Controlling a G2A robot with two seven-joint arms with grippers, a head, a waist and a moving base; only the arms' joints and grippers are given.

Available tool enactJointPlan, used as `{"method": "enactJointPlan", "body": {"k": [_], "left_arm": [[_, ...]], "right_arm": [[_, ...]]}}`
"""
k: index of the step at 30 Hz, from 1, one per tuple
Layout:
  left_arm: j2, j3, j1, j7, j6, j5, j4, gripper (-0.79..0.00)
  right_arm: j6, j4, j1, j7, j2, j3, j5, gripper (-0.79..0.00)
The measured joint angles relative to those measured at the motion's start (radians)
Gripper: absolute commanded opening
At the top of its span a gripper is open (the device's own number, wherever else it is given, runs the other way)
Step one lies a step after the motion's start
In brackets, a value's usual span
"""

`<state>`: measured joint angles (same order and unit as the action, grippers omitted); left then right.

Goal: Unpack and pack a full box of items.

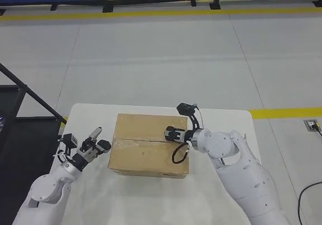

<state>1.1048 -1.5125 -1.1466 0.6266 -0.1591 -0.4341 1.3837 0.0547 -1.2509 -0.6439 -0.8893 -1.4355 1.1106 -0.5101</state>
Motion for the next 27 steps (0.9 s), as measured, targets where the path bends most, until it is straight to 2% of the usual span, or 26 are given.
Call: {"method": "enactJointPlan", "body": {"k": [15,27], "left_arm": [[0.003,0.008,-0.017,0.021,-0.004,-0.035,0.024,0.0],[0.003,0.01,-0.031,0.018,-0.002,-0.03,0.044,0.0]], "right_arm": [[-0.082,0.177,0.106,0.054,-0.038,-0.11,0.07,-0.785],[-0.12,0.305,0.214,0.101,-0.103,-0.253,0.1,-0.785]]}}
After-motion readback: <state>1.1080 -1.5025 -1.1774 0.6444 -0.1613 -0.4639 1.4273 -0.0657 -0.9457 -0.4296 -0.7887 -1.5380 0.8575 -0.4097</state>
